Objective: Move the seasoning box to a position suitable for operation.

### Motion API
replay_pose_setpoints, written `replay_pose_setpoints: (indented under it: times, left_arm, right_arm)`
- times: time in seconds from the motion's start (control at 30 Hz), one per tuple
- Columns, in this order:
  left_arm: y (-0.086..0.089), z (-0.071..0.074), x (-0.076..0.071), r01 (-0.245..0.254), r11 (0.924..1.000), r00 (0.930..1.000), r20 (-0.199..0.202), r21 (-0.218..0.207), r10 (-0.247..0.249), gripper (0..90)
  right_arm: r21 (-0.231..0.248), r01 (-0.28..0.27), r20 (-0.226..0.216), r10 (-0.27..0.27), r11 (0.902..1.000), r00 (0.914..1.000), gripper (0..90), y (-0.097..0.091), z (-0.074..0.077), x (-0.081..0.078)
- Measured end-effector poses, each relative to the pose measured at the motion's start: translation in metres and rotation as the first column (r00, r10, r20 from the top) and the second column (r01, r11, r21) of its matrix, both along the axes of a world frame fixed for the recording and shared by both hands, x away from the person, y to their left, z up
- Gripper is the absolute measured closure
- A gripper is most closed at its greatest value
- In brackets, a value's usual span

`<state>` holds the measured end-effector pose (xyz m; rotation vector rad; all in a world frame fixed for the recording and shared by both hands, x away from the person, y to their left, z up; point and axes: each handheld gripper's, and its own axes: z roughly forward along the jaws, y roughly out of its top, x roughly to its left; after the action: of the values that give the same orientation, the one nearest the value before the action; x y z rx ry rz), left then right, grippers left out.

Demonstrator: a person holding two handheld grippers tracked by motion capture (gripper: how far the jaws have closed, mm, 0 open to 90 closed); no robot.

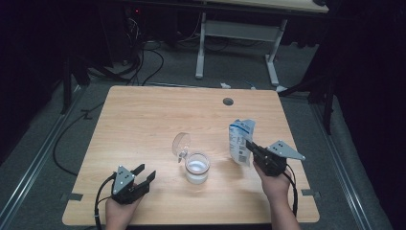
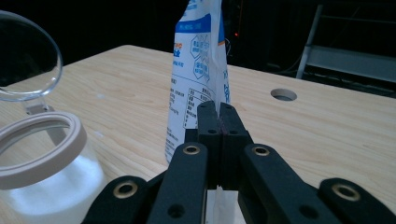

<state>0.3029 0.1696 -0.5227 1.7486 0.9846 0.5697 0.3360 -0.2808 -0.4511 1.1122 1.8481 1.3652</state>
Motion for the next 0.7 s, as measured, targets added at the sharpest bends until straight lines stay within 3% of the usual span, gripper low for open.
replay_pose_setpoints:
  times: [0.07, 0.27, 0.7]
  left_arm:
    - [0.001, 0.001, 0.0, 0.001, 1.0, 1.0, -0.003, -0.008, -0.001, 48.6]
    - [0.001, 0.001, 0.0, 0.018, 0.9998, 0.9998, -0.003, -0.005, -0.018, 48.6]
    - [0.002, 0.001, -0.002, 0.023, 0.9996, 0.9997, -0.005, -0.015, -0.023, 48.5]
  right_arm:
    - [-0.008, -0.007, 0.018, 0.007, 0.9999, 0.9998, 89.9, -0.001, 0.002, -0.004]
    - [-0.003, 0.004, 0.006, -0.004, 1.0, 1.0, 89.9, -0.009, -0.003, -0.004]
    - [0.02, 0.104, -0.024, -0.103, 0.9944, 0.9944, 89.9, -0.042, -0.022, 0.011]
